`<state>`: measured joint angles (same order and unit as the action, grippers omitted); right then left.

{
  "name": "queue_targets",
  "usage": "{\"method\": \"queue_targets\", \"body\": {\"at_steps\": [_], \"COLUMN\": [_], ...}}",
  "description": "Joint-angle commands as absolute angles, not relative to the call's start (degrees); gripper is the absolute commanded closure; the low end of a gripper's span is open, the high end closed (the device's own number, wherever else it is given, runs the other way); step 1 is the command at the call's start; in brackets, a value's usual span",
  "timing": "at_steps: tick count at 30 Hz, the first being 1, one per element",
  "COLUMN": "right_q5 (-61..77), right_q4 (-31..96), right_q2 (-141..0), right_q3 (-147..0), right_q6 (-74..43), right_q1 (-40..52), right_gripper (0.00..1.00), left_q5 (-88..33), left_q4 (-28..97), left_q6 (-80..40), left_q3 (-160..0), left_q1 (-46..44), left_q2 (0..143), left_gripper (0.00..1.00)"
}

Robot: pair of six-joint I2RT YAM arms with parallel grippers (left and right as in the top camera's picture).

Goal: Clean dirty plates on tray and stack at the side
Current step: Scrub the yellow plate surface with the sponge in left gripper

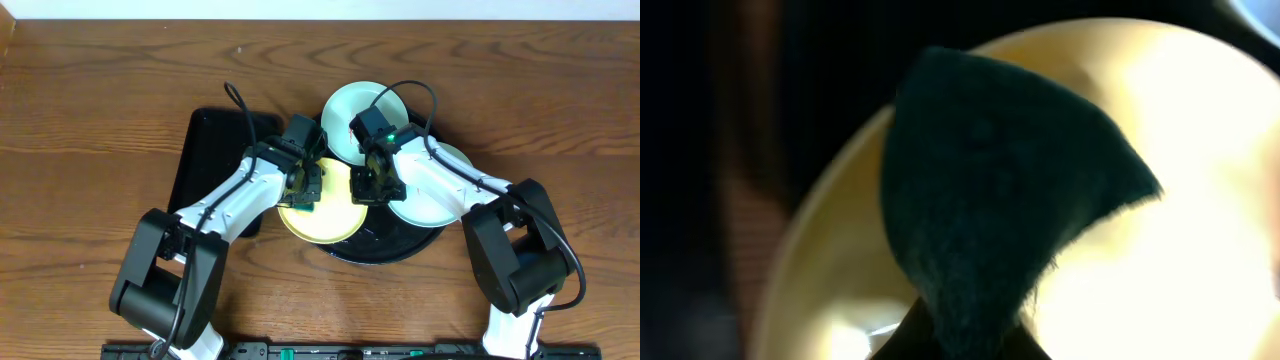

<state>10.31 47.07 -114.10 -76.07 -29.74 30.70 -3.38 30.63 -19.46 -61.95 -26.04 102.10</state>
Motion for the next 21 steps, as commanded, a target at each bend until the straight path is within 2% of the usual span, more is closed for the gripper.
{"method": "queue_targets", "body": {"at_steps": [1,3,8,13,18,21], "right_q5": [7.29,7.29,7.29,7.31,7.31,7.31], "right_q4": [47.59,47.59,47.59,47.57,47.57,47.59], "right_q2": [-114.89,-114.89,-114.89,-114.89,-114.89,-114.89], "right_q3": [-75.85,-75.85,-75.85,-75.85,-75.85,-75.85], "right_q6": [-30.13,-30.13,-29.93,-29.95,-29.95,-29.95], "right_q1": [30.48,30.46,30.48,30.48,30.48,30.48], "right_gripper": [0.99,0.99,0.99,0.99,0.99,0.99], "left_q5": [8.69,3.62,-17.96,-33.89,-30.83,-18.72], "left_q4": [32.29,34.06,38.89,37.08,33.23,32.03], "left_q6": [-19.11,-19.09,-19.07,-17.63,-17.61,-17.67], "left_q3": [-61.58,-61.58,-61.58,-61.58,-61.58,-61.58], "left_q1": [-25.41,-25.47,-25.47,-25.47,-25.45,-25.45], "left_q2": [102.02,102.02,102.02,102.02,102.02,102.02], "left_gripper": [0.93,0.92,0.92,0.92,0.92,0.92]}}
